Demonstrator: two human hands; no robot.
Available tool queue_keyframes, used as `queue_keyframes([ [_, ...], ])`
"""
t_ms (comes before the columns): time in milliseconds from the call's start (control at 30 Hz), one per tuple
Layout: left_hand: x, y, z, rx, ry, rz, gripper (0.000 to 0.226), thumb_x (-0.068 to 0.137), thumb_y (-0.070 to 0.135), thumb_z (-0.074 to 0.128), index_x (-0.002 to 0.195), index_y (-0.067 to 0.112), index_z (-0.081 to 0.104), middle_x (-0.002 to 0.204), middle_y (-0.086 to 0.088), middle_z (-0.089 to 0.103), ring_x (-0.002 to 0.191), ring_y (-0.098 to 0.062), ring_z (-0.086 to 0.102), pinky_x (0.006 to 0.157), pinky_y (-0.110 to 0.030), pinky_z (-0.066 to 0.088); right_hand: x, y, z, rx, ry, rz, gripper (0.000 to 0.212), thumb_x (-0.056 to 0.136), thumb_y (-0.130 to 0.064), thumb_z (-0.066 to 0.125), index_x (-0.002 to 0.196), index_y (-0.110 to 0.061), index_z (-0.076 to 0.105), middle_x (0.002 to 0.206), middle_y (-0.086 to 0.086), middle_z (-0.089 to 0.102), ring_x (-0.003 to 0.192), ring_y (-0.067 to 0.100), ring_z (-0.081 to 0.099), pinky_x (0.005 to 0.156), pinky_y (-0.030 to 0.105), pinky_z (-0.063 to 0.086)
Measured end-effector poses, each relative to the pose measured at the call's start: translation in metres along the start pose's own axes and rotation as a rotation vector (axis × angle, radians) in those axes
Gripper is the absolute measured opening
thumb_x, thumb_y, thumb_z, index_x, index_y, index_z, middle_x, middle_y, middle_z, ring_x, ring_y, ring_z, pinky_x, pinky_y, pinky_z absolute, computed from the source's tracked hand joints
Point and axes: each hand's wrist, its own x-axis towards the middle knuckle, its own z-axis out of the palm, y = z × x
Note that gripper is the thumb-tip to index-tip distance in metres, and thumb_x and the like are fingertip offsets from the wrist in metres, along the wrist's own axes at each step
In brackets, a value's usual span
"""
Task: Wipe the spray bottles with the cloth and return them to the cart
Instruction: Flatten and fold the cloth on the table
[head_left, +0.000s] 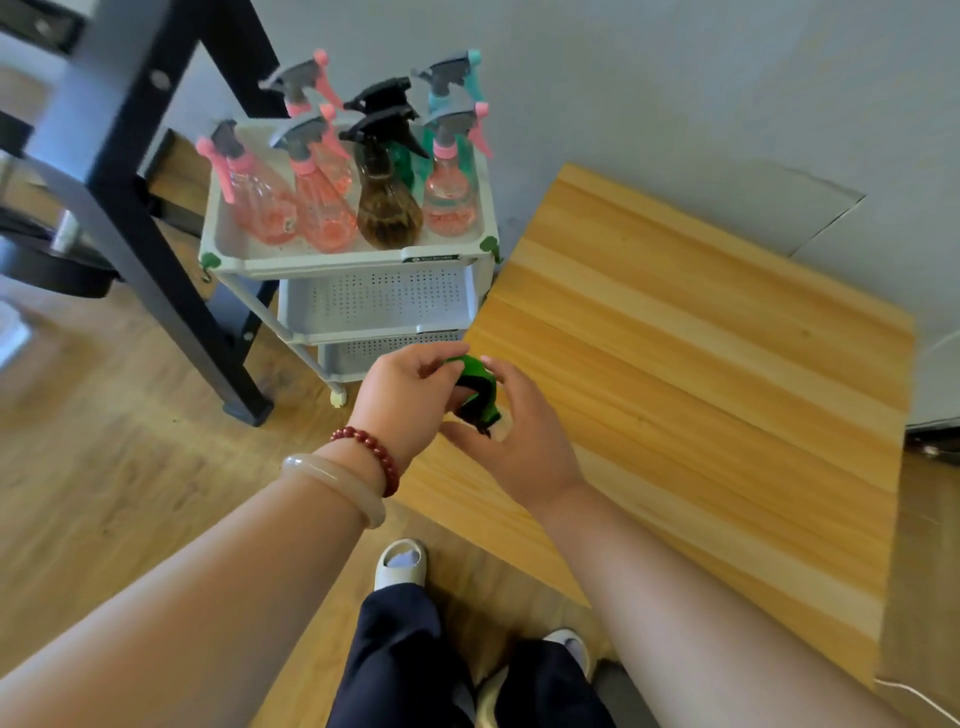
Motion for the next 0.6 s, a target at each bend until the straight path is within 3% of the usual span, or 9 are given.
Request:
queue_keyframes([
  [100, -0.009, 0.016, -0.009, -0.014, -0.043, 0.011, 0.03, 0.092, 0.009, 0.064, 0.112, 0.03, 0.069, 0.092, 0.011, 0.073, 0.085, -0.005, 0.071, 0.083, -0.025, 0.058, 0.003, -0.02, -0.009, -0.039, 0.056, -0.007, 0.036, 0.092, -0.025, 0.067, 0.126, -0.019, 0.056, 0.11, -0.009, 0.066, 0.099, 0.009, 0.06, 0.077, 0.027, 0.048],
  [167, -0.013, 0.025, -0.017, 0.096, -0.066, 0.063, 0.034, 0.09, 0.008, 0.065, 0.114, 0.032, 0.066, 0.093, 0.017, 0.071, 0.085, 0.003, 0.066, 0.072, -0.007, 0.051, 0.008, -0.027, -0.016, -0.071, 0.133, -0.001, 0.023, 0.096, -0.009, 0.053, 0.116, -0.017, 0.062, 0.094, -0.008, 0.066, 0.084, 0.013, 0.06, 0.068, 0.033, 0.046],
  [233, -0.013, 0.033, -0.026, 0.227, -0.036, 0.117, 0.03, 0.091, 0.009, 0.064, 0.111, 0.031, 0.068, 0.088, 0.02, 0.068, 0.072, 0.01, 0.059, 0.058, -0.001, 0.043, 0.013, -0.034, -0.022, -0.084, 0.149, -0.028, 0.027, 0.096, -0.003, 0.046, 0.11, -0.015, 0.066, 0.089, -0.008, 0.065, 0.079, 0.012, 0.059, 0.064, 0.029, 0.044],
  [300, -0.01, 0.041, -0.035, 0.321, 0.002, 0.159, 0.018, 0.093, 0.016, 0.064, 0.101, 0.031, 0.07, 0.085, 0.014, 0.069, 0.065, 0.007, 0.058, 0.055, -0.007, 0.043, 0.02, -0.043, -0.026, -0.117, 0.135, -0.049, 0.029, 0.098, -0.004, 0.045, 0.112, -0.015, 0.068, 0.095, -0.006, 0.067, 0.082, 0.011, 0.06, 0.065, 0.019, 0.042],
  [367, -0.004, 0.047, -0.046, 0.369, 0.022, 0.182, 0.011, 0.095, 0.022, 0.062, 0.094, 0.03, 0.07, 0.091, 0.007, 0.069, 0.075, -0.003, 0.061, 0.063, -0.016, 0.045, 0.029, -0.051, -0.03, -0.113, 0.142, -0.048, 0.024, 0.099, -0.009, 0.05, 0.11, -0.016, 0.07, 0.09, -0.01, 0.066, 0.076, 0.006, 0.057, 0.063, 0.013, 0.04],
  [500, 0.013, 0.055, -0.068, 0.422, 0.056, 0.224, 0.015, 0.096, 0.028, 0.06, 0.105, 0.021, 0.07, 0.112, 0.007, 0.056, 0.095, -0.007, 0.052, 0.088, -0.022, 0.039, 0.046, -0.067, -0.031, -0.075, 0.182, -0.045, 0.011, 0.095, -0.016, 0.062, 0.099, -0.014, 0.072, 0.076, -0.012, 0.064, 0.071, 0.006, 0.062, 0.063, 0.03, 0.053],
  [600, 0.02, 0.061, -0.079, 0.347, 0.033, 0.254, 0.018, 0.097, 0.024, 0.059, 0.112, 0.022, 0.068, 0.115, 0.015, 0.058, 0.105, -0.004, 0.054, 0.094, -0.02, 0.038, 0.055, -0.079, -0.03, -0.128, 0.216, -0.101, 0.01, 0.095, -0.018, 0.063, 0.097, -0.014, 0.072, 0.069, -0.021, 0.057, 0.064, -0.007, 0.056, 0.057, 0.011, 0.039],
])
